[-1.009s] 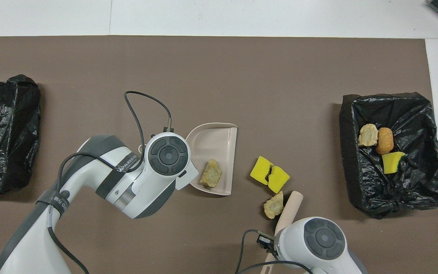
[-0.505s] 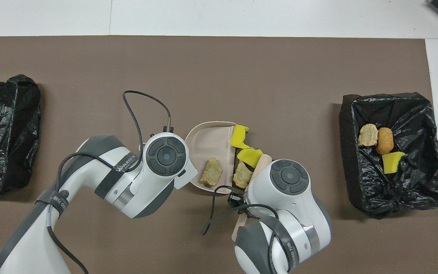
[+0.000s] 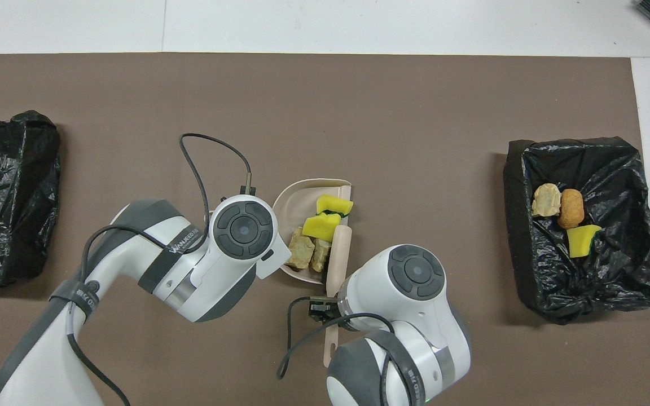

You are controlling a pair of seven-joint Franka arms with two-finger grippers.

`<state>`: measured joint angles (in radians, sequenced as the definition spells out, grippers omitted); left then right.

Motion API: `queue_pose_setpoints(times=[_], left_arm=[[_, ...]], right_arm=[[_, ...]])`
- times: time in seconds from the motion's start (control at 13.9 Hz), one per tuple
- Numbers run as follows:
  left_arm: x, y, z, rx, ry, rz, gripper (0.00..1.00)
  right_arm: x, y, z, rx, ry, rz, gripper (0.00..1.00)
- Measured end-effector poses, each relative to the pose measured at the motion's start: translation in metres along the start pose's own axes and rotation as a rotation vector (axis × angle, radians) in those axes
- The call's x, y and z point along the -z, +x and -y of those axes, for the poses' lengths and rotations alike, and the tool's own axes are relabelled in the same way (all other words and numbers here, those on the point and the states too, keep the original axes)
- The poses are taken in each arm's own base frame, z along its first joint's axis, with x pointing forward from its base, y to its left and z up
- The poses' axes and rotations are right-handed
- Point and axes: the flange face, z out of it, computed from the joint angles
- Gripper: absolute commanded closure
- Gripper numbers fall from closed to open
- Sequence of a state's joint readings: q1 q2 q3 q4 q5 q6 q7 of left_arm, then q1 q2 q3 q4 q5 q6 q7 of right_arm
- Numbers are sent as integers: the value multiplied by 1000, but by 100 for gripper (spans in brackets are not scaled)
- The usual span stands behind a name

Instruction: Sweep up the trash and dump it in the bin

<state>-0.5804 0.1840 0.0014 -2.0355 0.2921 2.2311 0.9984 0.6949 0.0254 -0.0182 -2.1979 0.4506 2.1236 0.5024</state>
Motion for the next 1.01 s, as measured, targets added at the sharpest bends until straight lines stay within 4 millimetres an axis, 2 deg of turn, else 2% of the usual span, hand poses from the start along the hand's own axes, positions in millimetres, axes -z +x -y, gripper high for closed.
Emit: queue_pose_setpoints(times=[0.22,0.36,0.58,0.79,1.01], left_arm=[[-3,-9,3,-16,-5,1,100],[-7,-23,8,-12,-20,-11,100],[-12,-39,12,-11,-43,-38,100],[-14,-44,13,2,-59,-73,100],[-18,-54,15,0,-77,-116,100]], right_arm=[[6,-6,6,16,-18,44,100],[14,-5,-8,21,-60,111,100],[41,-4,-25,25,-110,138,100],[63,-7,-17,42,-115,120,100],[73,-8,-12,55,-150,93,100]])
